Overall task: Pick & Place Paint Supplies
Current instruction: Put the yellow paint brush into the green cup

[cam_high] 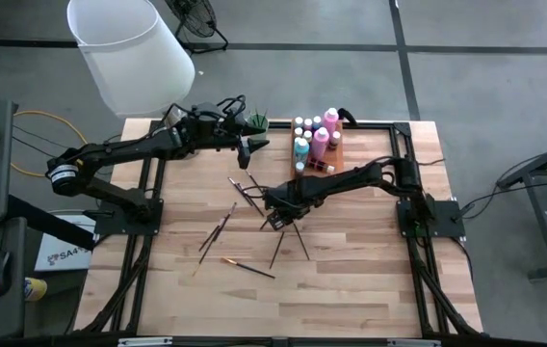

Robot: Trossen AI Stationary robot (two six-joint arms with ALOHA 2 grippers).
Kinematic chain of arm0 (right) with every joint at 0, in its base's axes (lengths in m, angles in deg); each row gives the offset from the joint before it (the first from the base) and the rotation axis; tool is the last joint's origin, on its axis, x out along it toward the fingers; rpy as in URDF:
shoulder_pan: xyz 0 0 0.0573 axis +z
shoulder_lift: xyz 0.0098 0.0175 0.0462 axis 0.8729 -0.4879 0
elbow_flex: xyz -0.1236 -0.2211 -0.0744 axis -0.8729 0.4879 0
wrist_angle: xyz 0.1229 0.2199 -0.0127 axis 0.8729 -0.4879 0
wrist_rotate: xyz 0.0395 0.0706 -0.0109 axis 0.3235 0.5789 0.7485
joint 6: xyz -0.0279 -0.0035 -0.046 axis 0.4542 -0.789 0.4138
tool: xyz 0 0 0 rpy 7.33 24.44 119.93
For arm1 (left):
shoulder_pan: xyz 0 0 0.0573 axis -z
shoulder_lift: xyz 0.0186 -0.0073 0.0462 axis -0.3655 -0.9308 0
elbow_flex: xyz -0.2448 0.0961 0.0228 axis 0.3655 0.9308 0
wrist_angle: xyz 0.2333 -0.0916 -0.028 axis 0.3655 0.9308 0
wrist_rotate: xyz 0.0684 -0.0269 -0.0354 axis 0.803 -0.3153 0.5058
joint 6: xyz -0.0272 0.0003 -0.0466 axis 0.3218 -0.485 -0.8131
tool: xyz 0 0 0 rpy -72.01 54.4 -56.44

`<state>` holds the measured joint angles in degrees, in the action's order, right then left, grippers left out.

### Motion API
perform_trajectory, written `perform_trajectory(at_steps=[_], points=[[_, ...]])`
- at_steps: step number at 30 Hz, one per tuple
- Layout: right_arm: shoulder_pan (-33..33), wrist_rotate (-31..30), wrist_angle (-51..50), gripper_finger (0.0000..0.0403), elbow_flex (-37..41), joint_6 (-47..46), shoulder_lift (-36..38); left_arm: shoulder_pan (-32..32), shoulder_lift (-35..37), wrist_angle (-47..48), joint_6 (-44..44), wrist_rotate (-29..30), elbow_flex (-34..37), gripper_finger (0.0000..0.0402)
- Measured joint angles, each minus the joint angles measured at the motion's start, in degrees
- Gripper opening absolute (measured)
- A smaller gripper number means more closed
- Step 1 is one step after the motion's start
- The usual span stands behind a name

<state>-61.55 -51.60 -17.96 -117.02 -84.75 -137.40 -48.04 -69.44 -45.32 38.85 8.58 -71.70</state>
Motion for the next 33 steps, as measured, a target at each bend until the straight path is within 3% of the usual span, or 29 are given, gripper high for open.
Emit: perform_trajectory(at_steps=[11, 22, 33], points=[[0.44, -2.38, -0.31, 0.0115, 0.06, -0.96, -1.56, 0.01, 0.00, 0.02, 0.01, -0.01, 0.02, 0.0196], [0.37, -2.55, -0.95, 0.0043, 0.21, -1.31, -1.61, 0.01, 0.00, 0.02, 0.01, -0.01, 0.00, 0.0196], [0.31, -1.34, -0.99, 0.0004, 0.28, -0.15, -1.61, -0.01, 0.00, 0.02, 0.01, -0.01, 0.02, 0.0196]])
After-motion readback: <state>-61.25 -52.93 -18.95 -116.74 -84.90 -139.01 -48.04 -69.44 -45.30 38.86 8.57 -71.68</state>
